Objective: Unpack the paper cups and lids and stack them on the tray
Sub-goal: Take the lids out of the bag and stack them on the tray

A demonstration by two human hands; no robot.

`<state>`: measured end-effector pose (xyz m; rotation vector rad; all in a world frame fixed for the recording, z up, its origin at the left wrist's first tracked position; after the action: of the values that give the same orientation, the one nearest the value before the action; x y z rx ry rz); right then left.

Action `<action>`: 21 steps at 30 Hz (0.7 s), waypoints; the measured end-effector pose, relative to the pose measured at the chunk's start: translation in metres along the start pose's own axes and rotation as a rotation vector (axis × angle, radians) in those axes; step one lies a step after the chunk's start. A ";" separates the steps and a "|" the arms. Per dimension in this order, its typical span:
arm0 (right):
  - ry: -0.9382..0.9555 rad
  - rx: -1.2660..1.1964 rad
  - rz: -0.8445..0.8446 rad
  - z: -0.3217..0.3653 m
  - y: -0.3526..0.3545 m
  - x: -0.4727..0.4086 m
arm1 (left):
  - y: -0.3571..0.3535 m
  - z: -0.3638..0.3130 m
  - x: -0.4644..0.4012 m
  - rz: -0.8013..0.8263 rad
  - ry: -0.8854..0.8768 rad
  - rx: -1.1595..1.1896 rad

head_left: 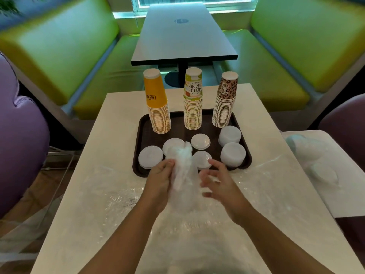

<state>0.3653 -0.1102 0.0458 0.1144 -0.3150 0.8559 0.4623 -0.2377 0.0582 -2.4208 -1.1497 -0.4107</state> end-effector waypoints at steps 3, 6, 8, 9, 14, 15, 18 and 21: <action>-0.064 -0.138 0.074 -0.008 -0.014 -0.001 | -0.016 0.002 0.002 0.176 0.089 -0.062; -0.069 -0.289 0.017 -0.008 -0.009 -0.006 | -0.018 0.003 -0.001 0.231 0.175 0.065; -0.072 -0.247 0.010 -0.009 -0.004 -0.009 | -0.017 0.003 -0.005 0.246 0.229 0.156; -0.076 -0.229 0.026 -0.008 -0.004 -0.008 | -0.016 0.004 -0.006 0.253 0.245 0.159; 0.034 -0.295 -0.137 0.006 0.002 -0.013 | -0.021 0.000 -0.007 0.074 0.106 0.024; 0.036 -0.329 -0.215 0.007 0.007 -0.016 | -0.021 -0.003 -0.005 0.004 0.005 -0.058; 0.017 -0.438 -0.277 0.010 0.016 -0.024 | -0.026 -0.009 0.006 0.006 -0.305 -0.433; -0.019 -0.533 -0.164 0.015 0.011 -0.027 | -0.026 0.005 0.002 0.074 -0.304 -0.487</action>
<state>0.3373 -0.1259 0.0516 -0.3440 -0.5337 0.5865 0.4435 -0.2193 0.0607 -3.0239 -1.1832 -0.3359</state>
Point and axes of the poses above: each hand's wrist, its own x-axis away from the middle knuckle, its own y-axis out of the back of the hand, z = x × y, the point moved 4 cm from there along -x, towards the middle knuckle, and after that the axes turned 2 degrees about y, right-handed, at the moved point
